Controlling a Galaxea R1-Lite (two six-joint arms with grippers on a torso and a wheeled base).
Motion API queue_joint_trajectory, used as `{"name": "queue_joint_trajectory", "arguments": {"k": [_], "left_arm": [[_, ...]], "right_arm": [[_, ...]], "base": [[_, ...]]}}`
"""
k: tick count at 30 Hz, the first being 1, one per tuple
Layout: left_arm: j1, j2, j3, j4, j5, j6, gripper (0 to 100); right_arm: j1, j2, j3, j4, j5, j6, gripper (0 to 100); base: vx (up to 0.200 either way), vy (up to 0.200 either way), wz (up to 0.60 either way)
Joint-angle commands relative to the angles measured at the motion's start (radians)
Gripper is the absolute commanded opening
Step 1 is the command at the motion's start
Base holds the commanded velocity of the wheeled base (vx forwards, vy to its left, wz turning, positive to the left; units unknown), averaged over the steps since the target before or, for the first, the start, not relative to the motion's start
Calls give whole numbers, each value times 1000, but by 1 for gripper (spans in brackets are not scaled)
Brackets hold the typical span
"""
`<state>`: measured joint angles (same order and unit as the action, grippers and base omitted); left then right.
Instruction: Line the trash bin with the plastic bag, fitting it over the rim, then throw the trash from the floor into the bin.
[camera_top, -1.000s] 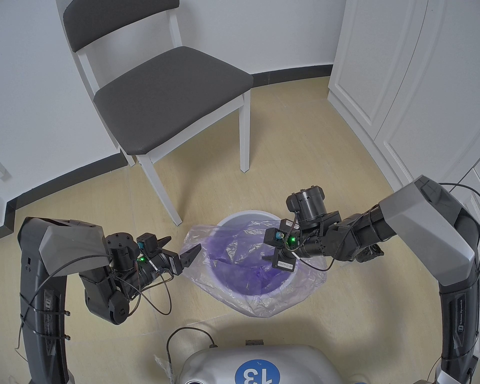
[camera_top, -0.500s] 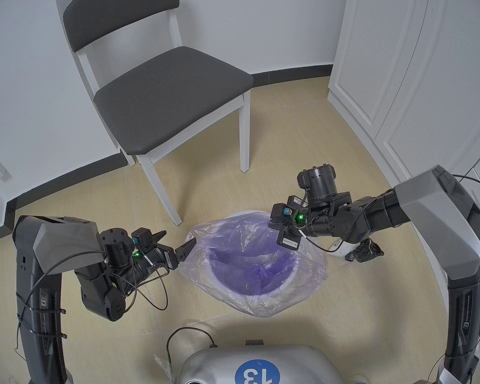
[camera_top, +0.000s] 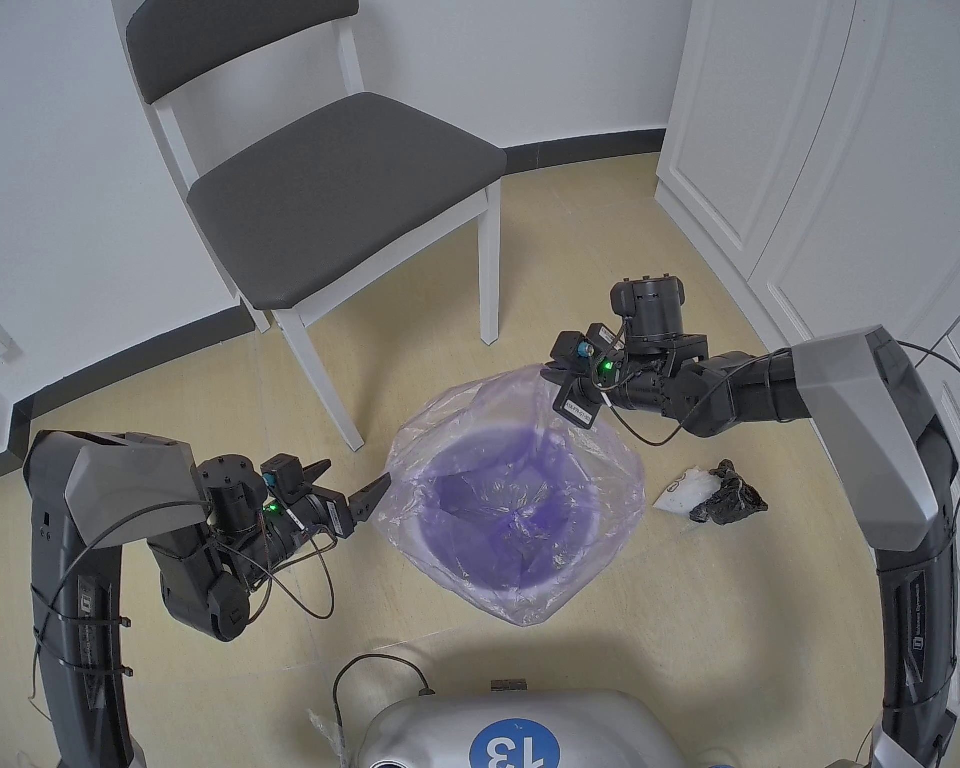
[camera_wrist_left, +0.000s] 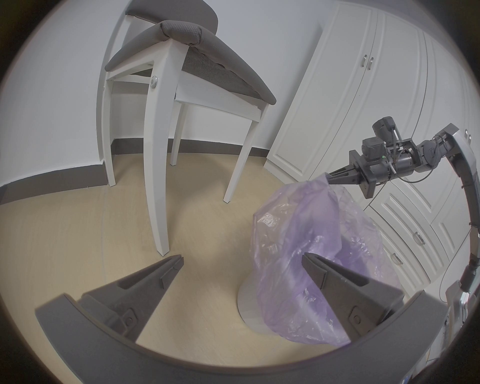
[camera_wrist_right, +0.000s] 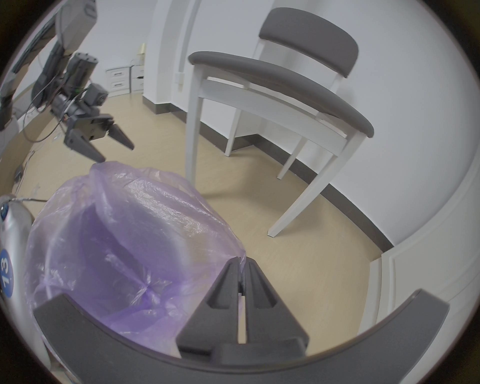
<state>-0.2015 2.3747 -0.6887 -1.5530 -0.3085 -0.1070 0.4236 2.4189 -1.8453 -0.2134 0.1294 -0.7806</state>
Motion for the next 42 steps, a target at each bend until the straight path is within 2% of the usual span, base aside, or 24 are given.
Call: {"name": "queue_joint_trajectory", "arguments": {"k": [1,4,19,20,27,32,34,36,38,41,42], "left_arm": [[1,0,0,-18,0,0,100],[1,0,0,-18,0,0,100],[2,-3,2,-18,0,0,100],[2,-3,2,-18,0,0,100],[4,-6,3,-18,0,1,100],[4,-18,9,-18,0,0,100],[2,-25,11,-18,0,0,100],[1,-28,12,-18,2,0,100],[-6,-32,15,-18,2,1,100],[-15,-51,32,-18,2,1,100],[-19,-55,34,-18,2,0,100]], "right_arm": [[-8,69,-63,-11,-1,27,0],[-2,98,-94,-29,-2,57,0],[-6,120,-140,-43,-2,52,0],[-6,121,-143,-54,-1,61,100],[-8,111,-132,-115,1,81,100],[-22,75,-61,-233,19,89,100],[-11,48,-11,-307,41,143,100],[9,25,15,-340,30,228,100],[30,9,21,-353,-20,296,100],[44,-11,24,-357,-185,331,100],[44,-12,24,-356,-211,331,100]], "base": [[0,0,0],[0,0,0],[0,0,0],[0,0,0],[0,0,0],[0,0,0],[0,0,0],[0,0,0],[0,0,0],[0,0,0],[0,0,0]]}}
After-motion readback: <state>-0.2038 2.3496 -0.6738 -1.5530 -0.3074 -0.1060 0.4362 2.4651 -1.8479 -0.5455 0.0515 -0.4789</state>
